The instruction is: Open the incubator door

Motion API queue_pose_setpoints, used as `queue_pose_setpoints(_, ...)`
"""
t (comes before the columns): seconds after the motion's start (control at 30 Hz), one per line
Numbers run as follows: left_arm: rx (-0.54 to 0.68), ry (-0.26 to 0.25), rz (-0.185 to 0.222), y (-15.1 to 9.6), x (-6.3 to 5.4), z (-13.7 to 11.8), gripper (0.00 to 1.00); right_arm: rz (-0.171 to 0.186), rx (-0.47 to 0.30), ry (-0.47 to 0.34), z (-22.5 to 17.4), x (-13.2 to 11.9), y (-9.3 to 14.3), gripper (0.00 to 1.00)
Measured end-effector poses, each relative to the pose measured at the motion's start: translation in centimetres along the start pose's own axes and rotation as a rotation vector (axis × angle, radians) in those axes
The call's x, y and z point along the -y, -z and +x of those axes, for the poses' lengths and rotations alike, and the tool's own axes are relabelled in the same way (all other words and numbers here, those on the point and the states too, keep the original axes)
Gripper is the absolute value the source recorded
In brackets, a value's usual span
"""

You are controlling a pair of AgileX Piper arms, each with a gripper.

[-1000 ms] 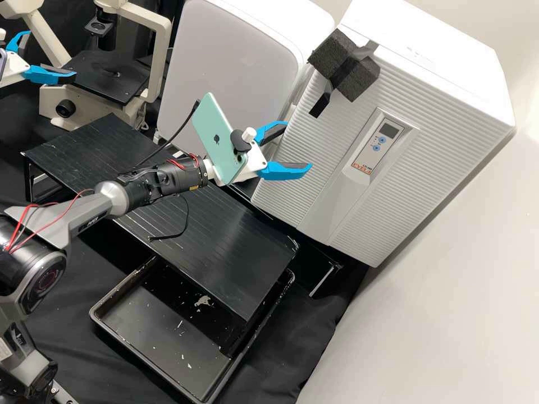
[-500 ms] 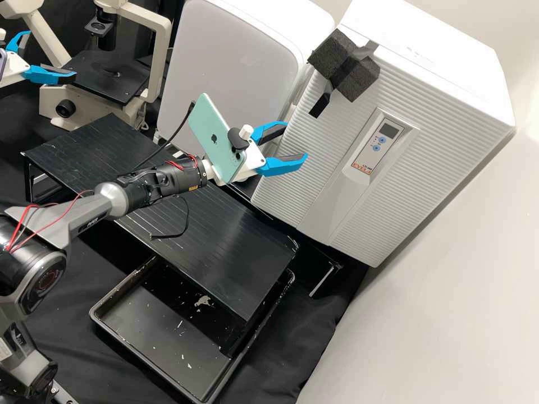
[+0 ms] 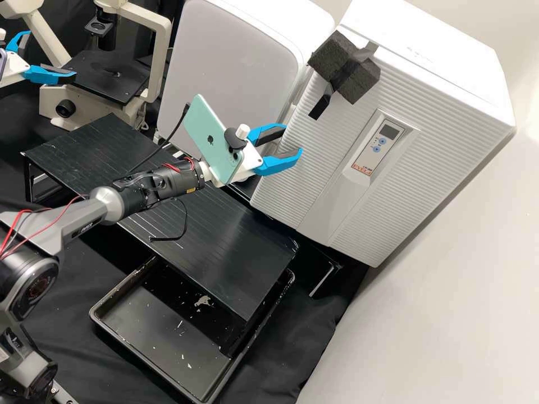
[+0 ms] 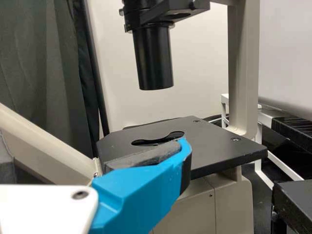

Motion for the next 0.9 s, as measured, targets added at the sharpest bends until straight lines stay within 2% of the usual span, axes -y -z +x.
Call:
queue_pose_setpoints(0.2, 0.0, 0.0, 0.0, 0.0, 0.0, 0.0, 1.0, -0.015, -0.008, 0.003, -1.4, -1.2, -0.8, 0.0)
queue_pose_setpoints(0.37, 0.0, 0.0, 0.0, 0.0, 0.0, 0.0, 1.0, 0.009, -0.011, -0.016, -3.5, -2.7, -1.3, 0.0)
queue_pose_setpoints(0.47, 0.0, 0.0, 0.0, 0.0, 0.0, 0.0, 1.0, 0.03, -0.007, -0.051, -5.1, -3.8, -1.7, 0.0)
queue_pose_setpoints(0.63, 0.0, 0.0, 0.0, 0.0, 0.0, 0.0, 1.0, 0.118, 0.016, -0.147, -7.7, -5.4, -2.3, 0.0)
queue_pose_setpoints(0.73, 0.0, 0.0, 0.0, 0.0, 0.0, 0.0, 1.0, 0.15, 0.026, -0.198, -8.8, -6.0, -2.6, 0.0)
queue_pose_setpoints(0.77, 0.0, 0.0, 0.0, 0.0, 0.0, 0.0, 1.0, 0.154, 0.028, -0.215, -9.2, -6.2, -2.7, 1.0)
queue_pose_setpoints(0.83, 0.0, 0.0, 0.0, 0.0, 0.0, 0.0, 1.0, 0.161, 0.012, -0.227, -9.9, -6.5, -2.7, 1.0)
queue_pose_setpoints(0.9, 0.0, 0.0, 0.0, 0.0, 0.0, 0.0, 1.0, 0.143, -0.028, -0.223, -10.4, -6.8, -2.5, 1.0)
